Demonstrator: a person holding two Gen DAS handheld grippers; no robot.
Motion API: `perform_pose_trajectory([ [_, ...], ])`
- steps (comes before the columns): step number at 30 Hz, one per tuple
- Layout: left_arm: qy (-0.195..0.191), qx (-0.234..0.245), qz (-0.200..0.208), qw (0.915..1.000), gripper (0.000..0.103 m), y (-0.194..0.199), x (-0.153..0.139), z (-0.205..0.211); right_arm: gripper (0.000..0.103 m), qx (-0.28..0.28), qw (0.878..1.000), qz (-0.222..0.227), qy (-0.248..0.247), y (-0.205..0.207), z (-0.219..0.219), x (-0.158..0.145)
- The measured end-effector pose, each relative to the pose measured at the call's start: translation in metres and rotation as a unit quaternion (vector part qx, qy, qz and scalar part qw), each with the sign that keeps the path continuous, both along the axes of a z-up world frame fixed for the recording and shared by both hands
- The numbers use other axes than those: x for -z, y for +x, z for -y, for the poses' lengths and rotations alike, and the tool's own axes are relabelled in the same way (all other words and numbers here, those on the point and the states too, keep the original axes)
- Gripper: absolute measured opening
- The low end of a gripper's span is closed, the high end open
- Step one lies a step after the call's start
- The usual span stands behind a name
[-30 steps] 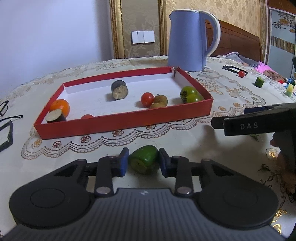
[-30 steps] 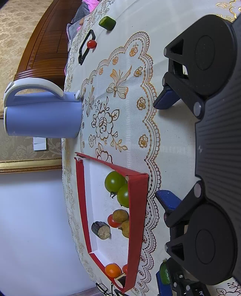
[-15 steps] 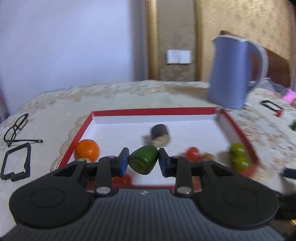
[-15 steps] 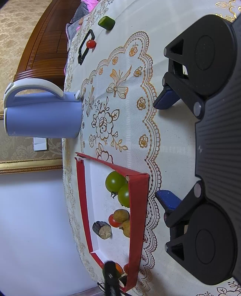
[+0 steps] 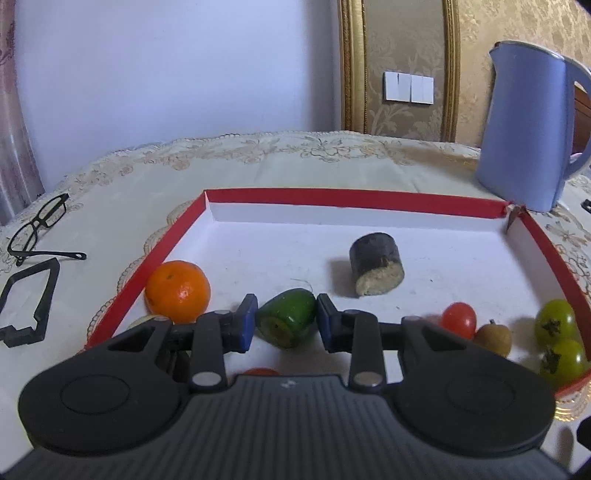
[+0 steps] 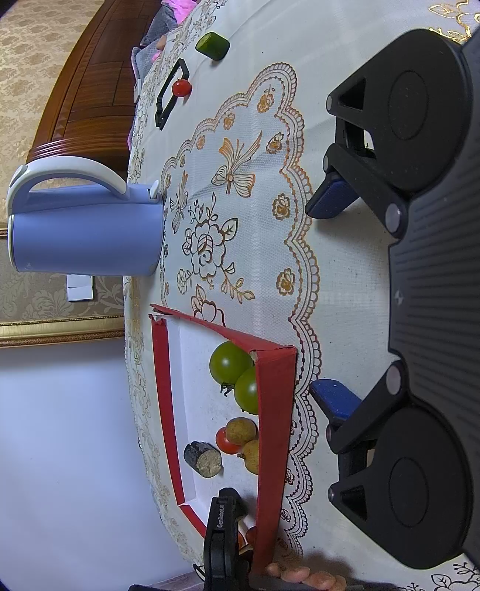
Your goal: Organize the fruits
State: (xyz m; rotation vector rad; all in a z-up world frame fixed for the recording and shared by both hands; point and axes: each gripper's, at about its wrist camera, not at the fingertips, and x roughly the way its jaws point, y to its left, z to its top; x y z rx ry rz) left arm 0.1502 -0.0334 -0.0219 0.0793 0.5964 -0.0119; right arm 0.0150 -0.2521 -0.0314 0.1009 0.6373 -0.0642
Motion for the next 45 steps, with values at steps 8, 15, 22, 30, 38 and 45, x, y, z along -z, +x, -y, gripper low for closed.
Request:
perform_pose_trajectory([
  [8, -0.002, -0.004, 0.007, 1.0, 0.034, -0.001, 0.002, 0.0, 0.094, 0.0, 1.0, 0.0, 0.0, 0.0, 0.0, 0.0],
  [15, 0.003, 0.001, 0.001, 1.0, 0.07, -0.004, 0.002, 0.0, 0.094, 0.0, 1.0, 0.0, 0.0, 0.0, 0.0, 0.0],
  [22, 0.0, 0.015, 0.009, 0.9998, 0.09, -0.033, -0.009, -0.009, 0.094, 0.0, 1.0, 0.0, 0.0, 0.0, 0.0, 0.0],
  [30, -0.005, 0.014, 0.024, 0.9996, 0.099, -0.083, -0.026, -0.022, 0.095, 0.024, 0.999, 0.0, -0.021, -0.003, -0.01, -0.001],
  [38, -0.027, 0.023, 0.036, 0.9987, 0.103, -0.121, -0.042, -0.033, 0.095, -0.01, 1.0, 0.022, -0.003, -0.015, -0.043, -0.014],
  [45, -0.012, 0.03, 0.055, 0.998, 0.103, -0.145, -0.049, -0.03, 0.095, -0.006, 0.999, 0.045, -0.028, -0.019, -0.062, -0.03],
])
